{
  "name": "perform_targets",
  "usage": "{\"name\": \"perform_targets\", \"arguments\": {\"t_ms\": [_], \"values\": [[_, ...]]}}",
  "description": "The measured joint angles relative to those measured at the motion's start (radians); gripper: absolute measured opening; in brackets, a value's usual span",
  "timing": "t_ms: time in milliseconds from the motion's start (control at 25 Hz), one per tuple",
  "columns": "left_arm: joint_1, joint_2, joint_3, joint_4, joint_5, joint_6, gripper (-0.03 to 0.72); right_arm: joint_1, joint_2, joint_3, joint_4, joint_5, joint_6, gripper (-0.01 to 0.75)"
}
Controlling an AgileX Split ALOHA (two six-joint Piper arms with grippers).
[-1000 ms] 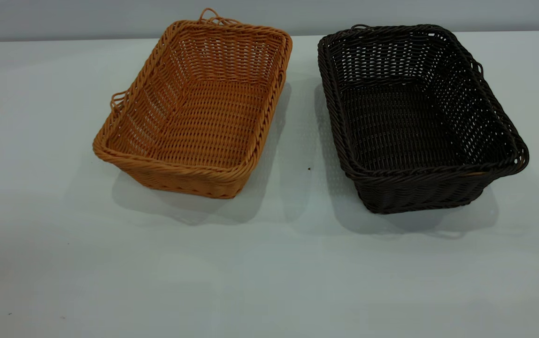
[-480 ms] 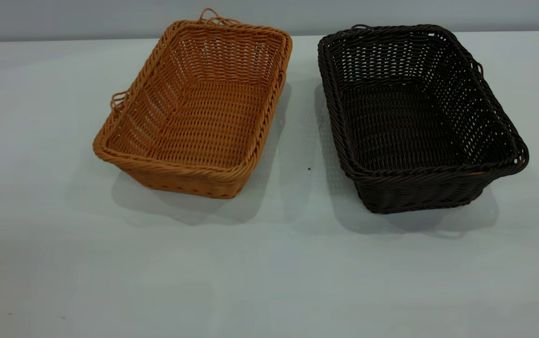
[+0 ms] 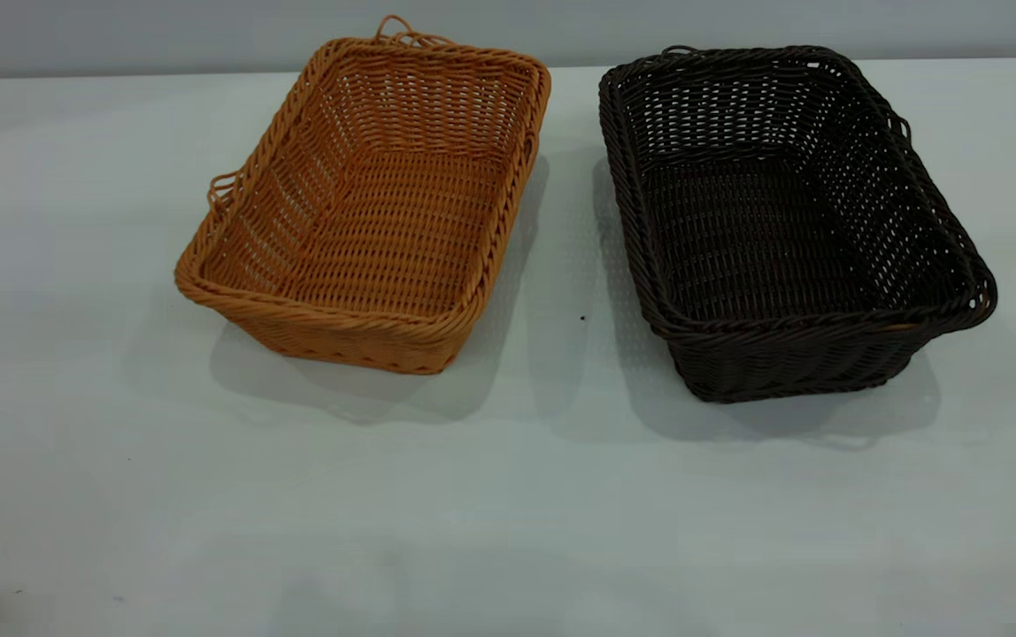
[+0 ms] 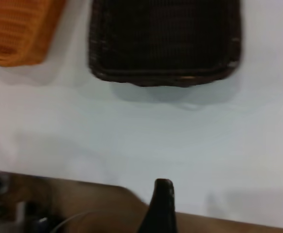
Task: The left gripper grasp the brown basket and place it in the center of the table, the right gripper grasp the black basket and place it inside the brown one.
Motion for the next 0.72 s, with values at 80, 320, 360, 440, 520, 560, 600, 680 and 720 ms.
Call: {"name": "perform_targets", "arguments": {"t_ms": [80, 320, 360, 440, 520, 560, 600, 680, 720], "values": [[0.000, 0.099, -0.021, -0.071, -0.067, 0.081, 0.524, 0.000, 0.103, 0.000, 0.106, -0.044, -0.084, 0.628], [0.000, 0.397, -0.122, -0.273, -0.244, 0.349, 0.533, 0.000, 0.445, -0.001, 0.476, -0.106, -0.345, 0.626], [0.000, 0.435, -0.141, -0.309, -0.256, 0.379, 0.533, 0.000, 0.504, -0.004, 0.538, -0.112, -0.375, 0.624], [0.000, 0.517, -0.175, -0.372, -0.271, 0.446, 0.533, 0.002, 0.618, -0.013, 0.636, -0.115, -0.415, 0.619], [0.000, 0.583, -0.204, -0.441, -0.278, 0.499, 0.533, 0.025, 0.717, -0.031, 0.709, -0.116, -0.427, 0.612], [0.000, 0.614, -0.217, -0.467, -0.280, 0.523, 0.534, 0.049, 0.768, -0.043, 0.730, -0.116, -0.424, 0.609], [0.000, 0.642, -0.230, -0.494, -0.280, 0.547, 0.534, 0.088, 0.810, -0.060, 0.741, -0.116, -0.416, 0.606], [-0.002, 0.685, -0.251, -0.529, -0.280, 0.589, 0.534, 0.185, 0.898, -0.097, 0.758, -0.144, -0.375, 0.601], [-0.008, 0.704, -0.261, -0.537, -0.280, 0.610, 0.534, 0.224, 0.939, -0.119, 0.769, -0.171, -0.351, 0.599]]}}
